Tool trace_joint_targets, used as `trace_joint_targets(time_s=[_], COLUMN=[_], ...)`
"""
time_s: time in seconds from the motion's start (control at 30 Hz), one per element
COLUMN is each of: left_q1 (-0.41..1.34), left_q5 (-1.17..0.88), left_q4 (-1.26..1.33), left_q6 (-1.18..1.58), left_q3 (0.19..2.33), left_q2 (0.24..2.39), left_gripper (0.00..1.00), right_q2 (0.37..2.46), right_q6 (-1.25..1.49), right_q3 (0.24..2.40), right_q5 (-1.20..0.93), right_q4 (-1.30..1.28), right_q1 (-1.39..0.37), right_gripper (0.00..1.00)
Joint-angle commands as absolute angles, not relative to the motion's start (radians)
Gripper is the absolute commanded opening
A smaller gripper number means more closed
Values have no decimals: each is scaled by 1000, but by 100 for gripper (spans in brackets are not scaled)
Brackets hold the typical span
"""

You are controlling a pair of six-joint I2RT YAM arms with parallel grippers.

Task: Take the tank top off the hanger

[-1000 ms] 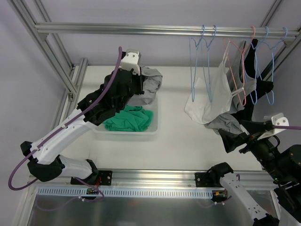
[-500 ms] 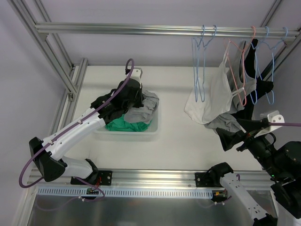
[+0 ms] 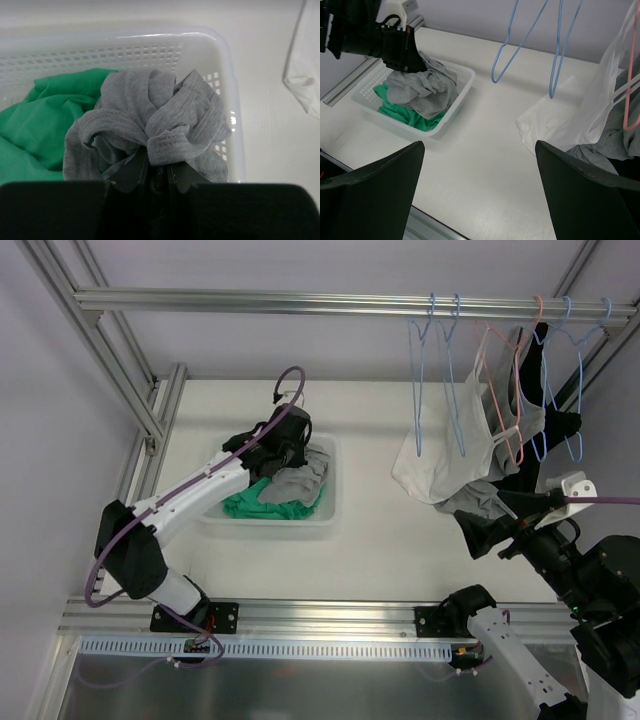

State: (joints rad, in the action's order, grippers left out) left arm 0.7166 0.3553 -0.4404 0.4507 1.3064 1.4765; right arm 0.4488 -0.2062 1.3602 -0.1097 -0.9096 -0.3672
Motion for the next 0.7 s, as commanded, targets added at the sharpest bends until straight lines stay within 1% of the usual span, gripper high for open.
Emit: trace_joint_targets(time_s=[0.0,0.1,0.27,0.37,0.5,0.53,0.6,0.63,0.67], left_q1=[686,684,684,684,684,684,684,684,684], left_q5=[304,295,247,215,238,239,239,236,239], left_q4=[-379,-319,-206,-132,-106,-107,-106,-109,-109], left_q6=[472,497,581,636,643,631,621,612,609], left_q3=[1315,1255,1077,968,914,914,914,913,911], left_q2=[1549,1606,1677,1686,1645,1613,1574,1530,1505], left_gripper=[0,0,0,0,0,1,10,19,25], right_q2=[457,448,440,443,453,456,459,459,460], right_q6=[-195,-198,-198,-199,-199,-198,-192,-190,-189], right_q3=[1350,1327,1304,1293,1285,1284,1282,1279,1279], right_q5=[-124,-124,-138,-152,-158,-161,-172,-175,-175], right_q4=[-857,-857,-857,-857,-856,-853,-845,-844,-842], right_q1=[-368,-368,-367,-367,-368,-368,-367,-368,-368], right_gripper=[100,100,100,99,99,100,100,99,100])
